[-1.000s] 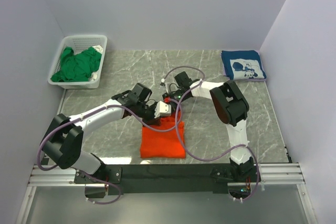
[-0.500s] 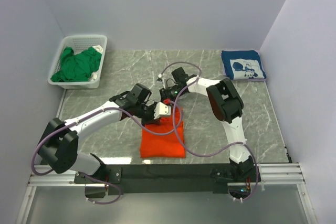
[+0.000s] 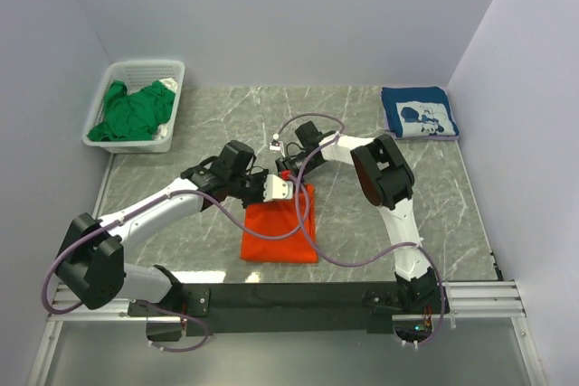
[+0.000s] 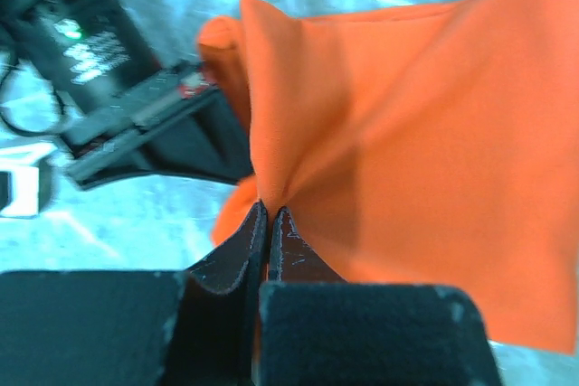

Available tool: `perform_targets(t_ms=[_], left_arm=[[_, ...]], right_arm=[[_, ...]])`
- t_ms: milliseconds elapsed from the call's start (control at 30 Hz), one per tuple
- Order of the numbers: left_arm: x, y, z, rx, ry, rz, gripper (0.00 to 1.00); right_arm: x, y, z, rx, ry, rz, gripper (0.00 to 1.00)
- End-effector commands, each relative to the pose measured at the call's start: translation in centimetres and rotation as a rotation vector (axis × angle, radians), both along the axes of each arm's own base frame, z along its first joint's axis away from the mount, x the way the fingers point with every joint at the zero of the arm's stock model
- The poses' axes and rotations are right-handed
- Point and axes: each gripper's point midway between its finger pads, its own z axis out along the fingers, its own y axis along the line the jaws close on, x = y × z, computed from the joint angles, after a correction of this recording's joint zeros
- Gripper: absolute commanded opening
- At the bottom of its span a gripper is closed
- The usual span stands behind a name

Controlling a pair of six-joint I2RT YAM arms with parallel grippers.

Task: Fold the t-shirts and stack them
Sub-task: Fold the tshirt

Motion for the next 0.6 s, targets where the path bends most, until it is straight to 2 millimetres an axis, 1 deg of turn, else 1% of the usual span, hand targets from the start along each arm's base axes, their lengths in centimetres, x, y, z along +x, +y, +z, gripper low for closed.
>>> perform_targets(t_ms=[0,33,67,100,133,200,233,267,300,333,367,400,433,500,533,567], left_arm=[[3.0,-0.8,1.6,-0.034,-0.17,-0.005,0.01],[3.8,-1.0,1.4,-0.042,-0.192,-0.002,0.01],[4.3,-1.1,1.3,-0.044,-0.2,0.002,0.01],[4.9,-1.0,0.6,-0.031,-0.199,0.006,0.01],[5.5,-1.2,0.7,-0.041,-0.214,0.012,0.01],[6.2,-1.2,0.1,-0.041,-0.222,0.015,0.01],[6.6,-1.0,-1.1,-0.02,-0.213,0.015,0.01],[7.1,-1.2,-1.2,-0.028,-0.233,0.017,0.01],[7.3,-1.1,-1.8,-0.018,-0.232,0.017,0.01],[7.5,-1.1,-3.0,0.001,-0.216,0.019,0.01],[7.7,-1.0,-3.3,0.004,-0.212,0.025,0.01],[7.9,-1.0,-3.8,0.008,-0.205,0.024,0.01],[7.9,-0.7,-4.7,0.023,-0.196,0.03,0.01],[8.2,-0.8,-4.8,0.013,-0.219,0.034,0.01],[8.1,-0.7,-5.2,0.02,-0.218,0.027,0.01],[8.0,-0.8,-5.3,0.017,-0.215,0.022,0.01]], right_arm=[[-0.6,-0.6,-2.4,-0.068,0.008,0.019,0.18],[-0.6,-0.6,-2.4,-0.067,0.01,0.021,0.18],[-0.6,-0.7,-2.5,-0.07,0.015,0.02,0.18],[-0.6,-0.6,-2.3,-0.067,0.011,0.024,0.17],[-0.7,-0.6,-2.3,-0.066,0.014,0.026,0.17],[-0.7,-0.6,-2.3,-0.062,0.014,0.027,0.17],[-0.7,-0.6,-2.3,-0.06,0.019,0.028,0.17],[-0.7,-0.5,-2.3,-0.06,0.018,0.031,0.17],[-0.6,-0.6,-2.2,-0.061,0.017,0.03,0.17],[-0.4,-0.6,-2.2,-0.069,0.011,0.028,0.17],[-0.2,-0.6,-2.1,-0.071,0.007,0.024,0.17],[0.3,-0.6,-1.8,-0.074,-0.002,0.016,0.17],[0.7,-0.7,-1.5,-0.08,-0.014,0.006,0.17],[2.0,-1.0,-1.3,-0.109,-0.057,-0.017,0.19],[2.4,-1.2,-1.2,-0.126,-0.069,-0.023,0.2],[3.7,-1.6,-1.2,-0.162,-0.113,-0.047,0.21]])
